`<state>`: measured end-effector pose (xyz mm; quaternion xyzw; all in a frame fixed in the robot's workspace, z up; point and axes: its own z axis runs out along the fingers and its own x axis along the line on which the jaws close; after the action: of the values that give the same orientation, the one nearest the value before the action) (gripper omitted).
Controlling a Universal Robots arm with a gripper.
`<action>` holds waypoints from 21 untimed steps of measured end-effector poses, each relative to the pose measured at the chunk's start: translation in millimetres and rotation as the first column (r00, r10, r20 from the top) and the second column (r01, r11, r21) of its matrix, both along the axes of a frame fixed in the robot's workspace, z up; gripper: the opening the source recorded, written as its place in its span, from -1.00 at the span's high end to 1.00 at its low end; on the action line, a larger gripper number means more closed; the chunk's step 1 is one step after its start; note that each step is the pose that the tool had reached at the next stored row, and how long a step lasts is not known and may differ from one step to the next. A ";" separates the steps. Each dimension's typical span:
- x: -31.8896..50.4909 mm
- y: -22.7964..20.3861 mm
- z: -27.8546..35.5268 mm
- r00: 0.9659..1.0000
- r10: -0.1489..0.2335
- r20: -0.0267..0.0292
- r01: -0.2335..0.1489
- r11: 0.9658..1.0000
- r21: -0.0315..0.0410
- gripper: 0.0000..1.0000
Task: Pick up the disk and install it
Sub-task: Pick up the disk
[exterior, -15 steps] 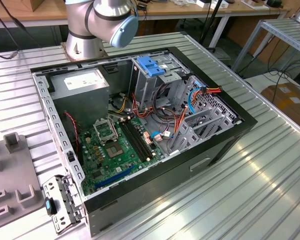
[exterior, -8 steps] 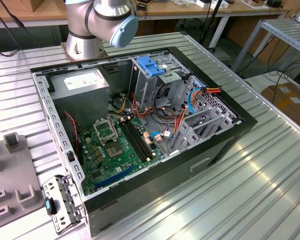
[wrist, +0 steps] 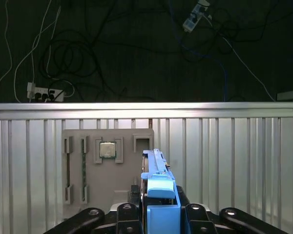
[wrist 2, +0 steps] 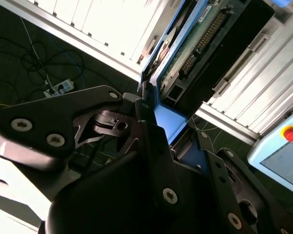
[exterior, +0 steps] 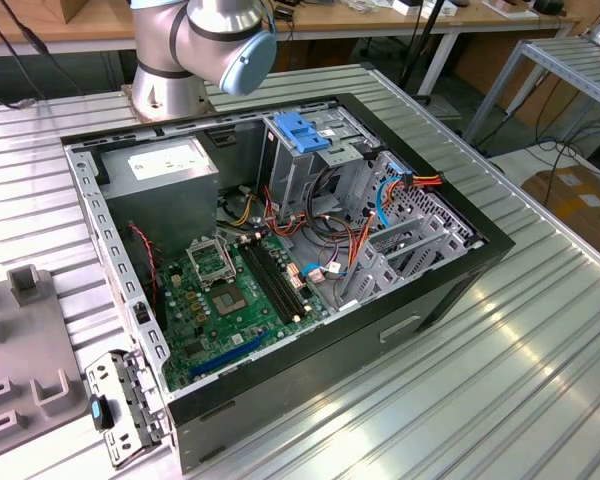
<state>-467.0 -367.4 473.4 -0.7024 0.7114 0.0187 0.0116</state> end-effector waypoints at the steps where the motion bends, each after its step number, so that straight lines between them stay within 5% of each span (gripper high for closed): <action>1: 0.0 0.0 1.6 1.000 0.000 0.000 0.000 1.000 0.000 0.26; 12: 0.0 0.0 14.4 1.000 0.000 0.000 0.000 1.000 0.000 0.26; 21: 0.6 0.0 15.0 1.000 0.000 0.000 0.000 1.000 0.000 0.26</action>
<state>-466.3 -367.5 488.4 -0.7025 0.7114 0.0189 0.0117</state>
